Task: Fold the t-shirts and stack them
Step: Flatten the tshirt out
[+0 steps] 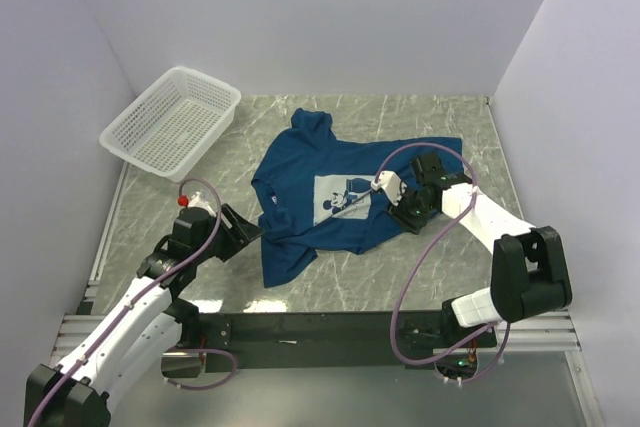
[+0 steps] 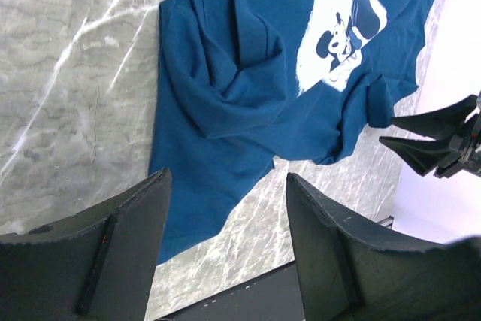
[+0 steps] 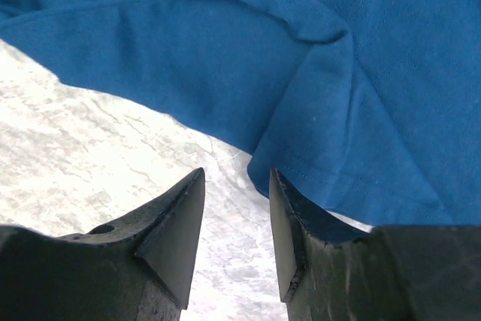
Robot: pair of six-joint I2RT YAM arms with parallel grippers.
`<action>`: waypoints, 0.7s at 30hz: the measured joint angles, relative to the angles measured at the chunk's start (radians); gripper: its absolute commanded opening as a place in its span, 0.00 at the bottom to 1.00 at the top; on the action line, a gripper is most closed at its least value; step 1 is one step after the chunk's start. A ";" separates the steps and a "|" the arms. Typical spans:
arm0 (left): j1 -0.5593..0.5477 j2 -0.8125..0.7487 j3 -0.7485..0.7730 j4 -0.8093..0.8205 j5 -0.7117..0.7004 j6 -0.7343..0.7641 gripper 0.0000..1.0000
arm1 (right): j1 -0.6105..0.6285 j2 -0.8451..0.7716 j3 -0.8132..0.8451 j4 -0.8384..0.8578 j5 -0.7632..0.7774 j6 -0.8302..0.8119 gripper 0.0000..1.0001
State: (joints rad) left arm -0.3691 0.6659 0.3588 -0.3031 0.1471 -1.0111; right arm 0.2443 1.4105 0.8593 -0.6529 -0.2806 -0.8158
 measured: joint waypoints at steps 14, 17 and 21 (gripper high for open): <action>0.000 -0.008 -0.026 0.014 0.018 -0.005 0.68 | 0.000 0.153 0.005 0.095 0.112 0.086 0.42; 0.000 -0.008 -0.028 0.014 0.018 -0.005 0.68 | 0.000 0.161 0.007 0.108 0.129 0.097 0.31; 0.000 -0.008 -0.028 0.014 0.021 -0.005 0.68 | 0.000 0.160 0.014 0.114 0.145 0.111 0.23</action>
State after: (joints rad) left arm -0.3691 0.6582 0.3309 -0.2890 0.1684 -1.0157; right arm 0.2443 1.5703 0.8738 -0.5392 -0.1356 -0.7044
